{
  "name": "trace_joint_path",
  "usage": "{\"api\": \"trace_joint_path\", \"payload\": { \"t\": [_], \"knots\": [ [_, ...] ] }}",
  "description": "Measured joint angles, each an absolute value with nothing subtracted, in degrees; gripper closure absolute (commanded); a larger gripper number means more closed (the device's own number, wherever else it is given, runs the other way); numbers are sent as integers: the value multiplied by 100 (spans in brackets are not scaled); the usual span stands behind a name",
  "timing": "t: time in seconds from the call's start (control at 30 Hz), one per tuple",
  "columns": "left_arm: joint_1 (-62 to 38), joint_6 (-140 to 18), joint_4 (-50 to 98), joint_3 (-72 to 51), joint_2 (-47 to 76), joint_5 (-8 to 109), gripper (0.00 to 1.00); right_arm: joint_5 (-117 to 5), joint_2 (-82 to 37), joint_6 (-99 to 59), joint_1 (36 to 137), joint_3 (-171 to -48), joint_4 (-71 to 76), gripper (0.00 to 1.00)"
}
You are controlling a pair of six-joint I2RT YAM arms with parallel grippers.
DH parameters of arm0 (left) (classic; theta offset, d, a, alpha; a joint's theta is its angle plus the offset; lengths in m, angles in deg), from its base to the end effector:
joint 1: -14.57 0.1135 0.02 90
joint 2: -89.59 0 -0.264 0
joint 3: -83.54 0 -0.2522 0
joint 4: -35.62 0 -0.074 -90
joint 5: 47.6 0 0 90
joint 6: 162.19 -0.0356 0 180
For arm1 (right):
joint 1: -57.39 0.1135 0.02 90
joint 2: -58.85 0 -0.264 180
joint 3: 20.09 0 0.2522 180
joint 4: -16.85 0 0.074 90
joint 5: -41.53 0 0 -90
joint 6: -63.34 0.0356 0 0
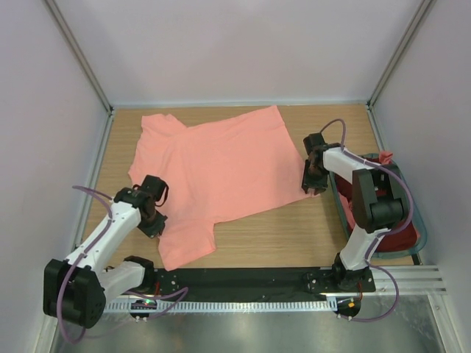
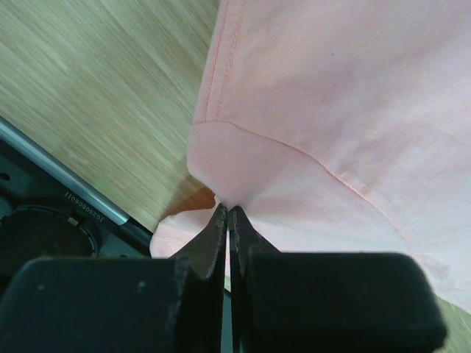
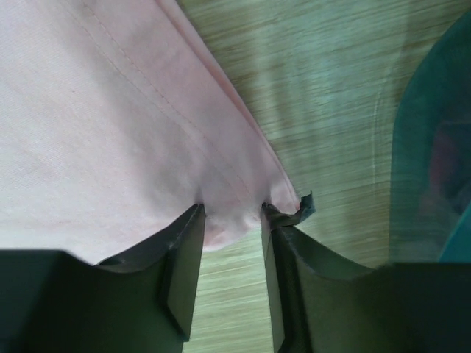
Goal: Fold and stack the t-shirts
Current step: Fold the tshirt
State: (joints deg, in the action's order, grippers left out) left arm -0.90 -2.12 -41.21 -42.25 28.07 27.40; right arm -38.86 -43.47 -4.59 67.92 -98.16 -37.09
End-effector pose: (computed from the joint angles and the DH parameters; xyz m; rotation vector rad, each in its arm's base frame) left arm 0.1522 -0.0326 0.2056 -1.3400 2.5538 0.1785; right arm 0.3242 0.0542 0.1610 0.3159 2.8763 -0.1495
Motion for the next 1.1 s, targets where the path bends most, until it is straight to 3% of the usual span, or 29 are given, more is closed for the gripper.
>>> {"api": "trace_joint_path", "payload": {
  "t": [0.3,0.73,1.1],
  "knots": [
    [-79,-210,-4265,-4256,3168,2735,100,-4067,-4223,-368,6794,-9670,-3535,99],
    [-74,-309,-4879,-3965,3979,2580,100,-4255,-3342,-407,6831,-9482,-4315,99],
    [-66,-1181,-4827,-2359,2663,2023,100,-4531,-4225,-577,6831,-10804,-4498,98]
  ]
}}
